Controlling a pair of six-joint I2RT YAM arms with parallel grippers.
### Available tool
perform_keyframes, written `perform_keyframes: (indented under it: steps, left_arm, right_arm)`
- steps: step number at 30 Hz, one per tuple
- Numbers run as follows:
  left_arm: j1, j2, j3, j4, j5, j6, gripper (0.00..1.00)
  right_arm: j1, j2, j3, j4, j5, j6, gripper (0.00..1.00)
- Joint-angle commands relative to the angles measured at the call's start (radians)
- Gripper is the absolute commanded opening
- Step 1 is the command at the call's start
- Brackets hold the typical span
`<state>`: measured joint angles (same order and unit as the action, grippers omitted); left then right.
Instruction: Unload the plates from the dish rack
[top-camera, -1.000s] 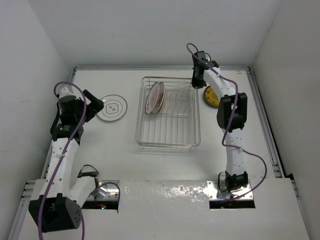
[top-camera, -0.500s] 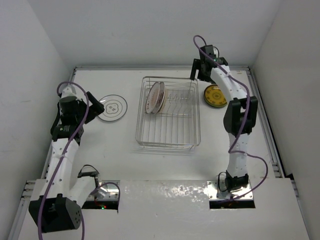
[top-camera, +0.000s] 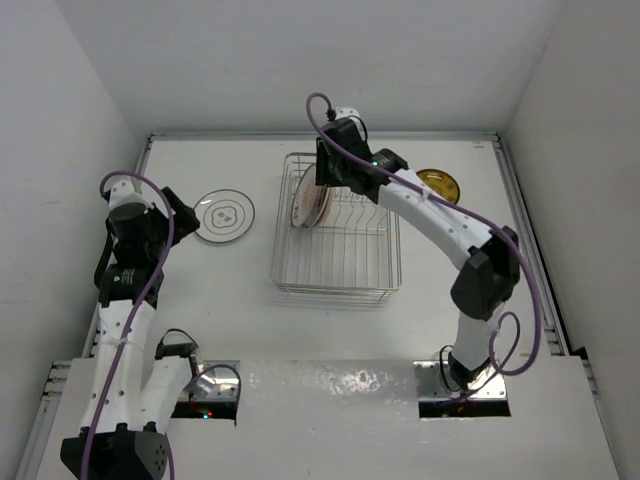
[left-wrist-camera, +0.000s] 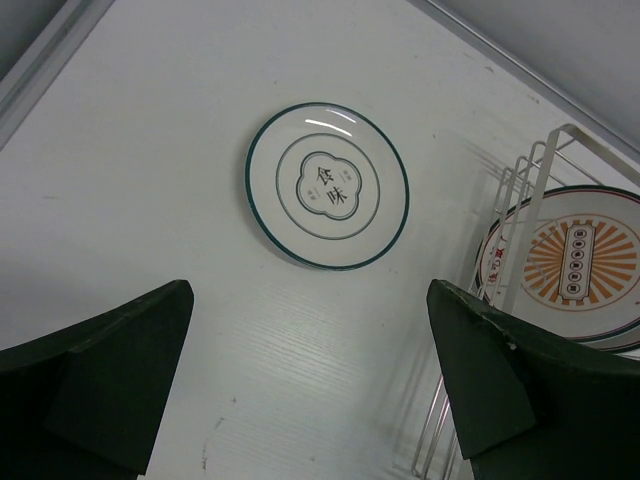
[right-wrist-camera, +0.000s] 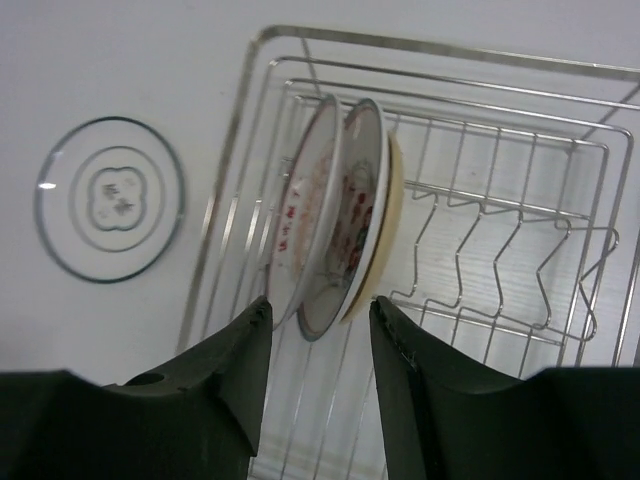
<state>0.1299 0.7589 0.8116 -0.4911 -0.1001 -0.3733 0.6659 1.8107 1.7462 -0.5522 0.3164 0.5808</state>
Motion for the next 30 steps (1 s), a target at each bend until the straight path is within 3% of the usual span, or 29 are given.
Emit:
perform_keyframes:
  steps: [1, 12, 20, 30]
  left_arm:
    - [-0.009, -0.010, -0.005, 0.019, -0.007, 0.016, 1.00]
    - [-0.013, -0.017, -0.003, 0.023, 0.025, 0.019, 1.00]
    - [-0.012, -0.017, -0.003, 0.023, 0.030, 0.020, 1.00]
    - [-0.013, -0.015, -0.003, 0.026, 0.040, 0.022, 1.00]
  right_arm:
    - [0.012, 0.094, 0.081, -0.012, 0.125, 0.042, 0.43]
    - [0.020, 0.234, 0.205, -0.081, 0.202, 0.033, 0.41]
    - [0.020, 0.343, 0.297, -0.112, 0.207, 0.056, 0.31]
    - [0.020, 0.331, 0.277, -0.121, 0.299, 0.088, 0.28]
